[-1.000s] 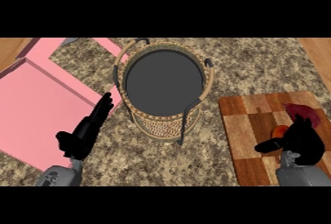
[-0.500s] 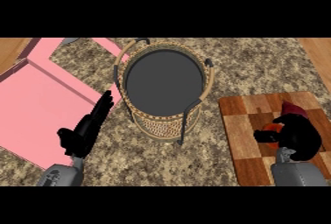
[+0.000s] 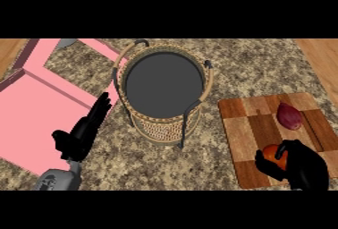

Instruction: Pick the tomato from the cutting board and place it in the tiered basket

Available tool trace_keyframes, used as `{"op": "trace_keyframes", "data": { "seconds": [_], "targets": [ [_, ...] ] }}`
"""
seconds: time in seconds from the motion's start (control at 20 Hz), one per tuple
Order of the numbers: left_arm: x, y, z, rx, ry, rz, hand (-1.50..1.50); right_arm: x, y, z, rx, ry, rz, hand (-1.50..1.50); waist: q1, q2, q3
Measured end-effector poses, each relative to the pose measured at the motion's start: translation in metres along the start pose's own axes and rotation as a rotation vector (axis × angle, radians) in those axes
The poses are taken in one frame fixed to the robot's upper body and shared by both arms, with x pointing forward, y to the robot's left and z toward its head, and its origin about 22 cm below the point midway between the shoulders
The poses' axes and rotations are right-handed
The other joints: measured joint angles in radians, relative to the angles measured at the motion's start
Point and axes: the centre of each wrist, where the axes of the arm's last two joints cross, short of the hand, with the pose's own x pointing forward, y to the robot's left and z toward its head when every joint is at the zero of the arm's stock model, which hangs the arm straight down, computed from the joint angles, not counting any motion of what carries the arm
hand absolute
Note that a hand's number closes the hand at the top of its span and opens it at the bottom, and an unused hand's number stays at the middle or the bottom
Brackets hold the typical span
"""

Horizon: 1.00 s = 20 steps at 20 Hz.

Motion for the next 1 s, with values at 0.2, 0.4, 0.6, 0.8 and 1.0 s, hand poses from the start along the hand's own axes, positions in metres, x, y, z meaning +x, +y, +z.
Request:
{"op": "trace_keyframes", "data": {
  "seconds": [0.2,0.4,0.6,0.8,1.0],
  "targets": [
    [-0.004,-0.004,0.004,-0.002,-0.005,0.004,0.0,-0.026,-0.017,0.036,0.013,-0.091,0.033,1.5,0.0,0.005,0.006],
    [-0.004,-0.002,0.004,0.002,-0.005,0.005,0.0,-0.034,-0.046,0.065,-0.002,-0.17,-0.113,1.5,-0.002,0.009,0.013],
    [-0.006,0.001,0.008,-0.002,-0.002,0.002,0.0,-0.026,-0.078,0.088,-0.058,-0.282,-0.322,1.5,0.001,0.01,0.015],
    [-0.002,-0.005,-0.001,-0.01,-0.008,0.002,0.0,-0.011,-0.096,0.09,-0.109,-0.353,-0.364,1.5,0.011,0.014,0.015],
    [0.003,-0.004,-0.006,-0.018,-0.009,-0.005,0.0,0.014,-0.115,0.087,-0.125,-0.38,-0.374,1.5,0.021,0.016,0.015]
  ]
}}
